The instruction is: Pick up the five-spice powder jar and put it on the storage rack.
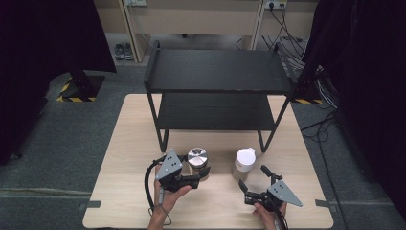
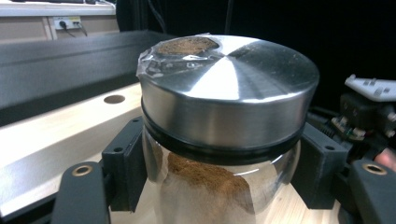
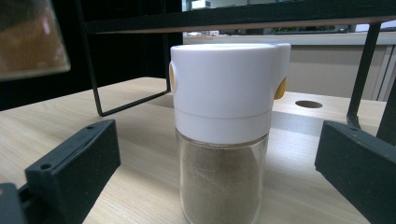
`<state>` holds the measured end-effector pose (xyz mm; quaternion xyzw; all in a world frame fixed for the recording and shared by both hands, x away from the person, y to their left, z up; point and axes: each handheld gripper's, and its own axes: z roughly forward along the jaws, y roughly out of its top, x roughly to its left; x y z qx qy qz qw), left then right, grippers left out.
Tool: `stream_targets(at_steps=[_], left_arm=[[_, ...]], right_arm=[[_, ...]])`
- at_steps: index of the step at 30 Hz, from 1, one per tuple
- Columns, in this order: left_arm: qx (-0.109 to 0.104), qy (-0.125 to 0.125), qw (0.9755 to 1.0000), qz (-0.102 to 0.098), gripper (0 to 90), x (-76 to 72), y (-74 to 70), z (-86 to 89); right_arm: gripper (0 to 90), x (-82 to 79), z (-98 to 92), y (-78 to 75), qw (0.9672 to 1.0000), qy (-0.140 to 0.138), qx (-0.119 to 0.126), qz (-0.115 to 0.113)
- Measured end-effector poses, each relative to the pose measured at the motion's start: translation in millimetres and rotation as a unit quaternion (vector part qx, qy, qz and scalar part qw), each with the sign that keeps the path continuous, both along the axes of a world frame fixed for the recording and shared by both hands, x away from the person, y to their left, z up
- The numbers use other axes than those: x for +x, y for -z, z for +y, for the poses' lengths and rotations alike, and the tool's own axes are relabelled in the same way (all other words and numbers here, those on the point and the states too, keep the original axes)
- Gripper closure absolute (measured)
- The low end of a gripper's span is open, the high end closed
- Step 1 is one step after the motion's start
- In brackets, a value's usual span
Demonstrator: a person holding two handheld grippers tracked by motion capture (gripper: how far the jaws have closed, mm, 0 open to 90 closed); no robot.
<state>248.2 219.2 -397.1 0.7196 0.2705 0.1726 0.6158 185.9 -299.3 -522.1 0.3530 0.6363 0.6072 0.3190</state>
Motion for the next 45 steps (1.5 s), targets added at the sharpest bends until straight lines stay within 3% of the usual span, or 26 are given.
stream_targets(at_steps=[15, 22, 36, 45], left_arm=[[0.007, 0.029, 0.9996, 0.0, 30.5, 28.8, -51.8, -2.3], [0.003, 0.032, 0.9994, -0.009, 30.5, 35.0, -75.3, -1.2], [0.019, 0.034, 0.9988, -0.029, 30.5, 45.9, -122.2, -6.0], [0.021, 0.04, 0.9986, -0.028, 30.5, 53.2, -155.9, -6.4]], right_arm=[[0.5, 0.1, 0.1, 0.0, 1.0, 0.001, 0.002, 0.001], [0.4, 0.2, -0.1, 0.1, 1.0, 0.001, 0.002, 0.001], [0.4, 0.3, -0.2, 0.2, 1.0, 0.001, 0.003, 0.001], [0.4, 0.2, 0.1, 0.1, 1.0, 0.002, 0.003, 0.001]])
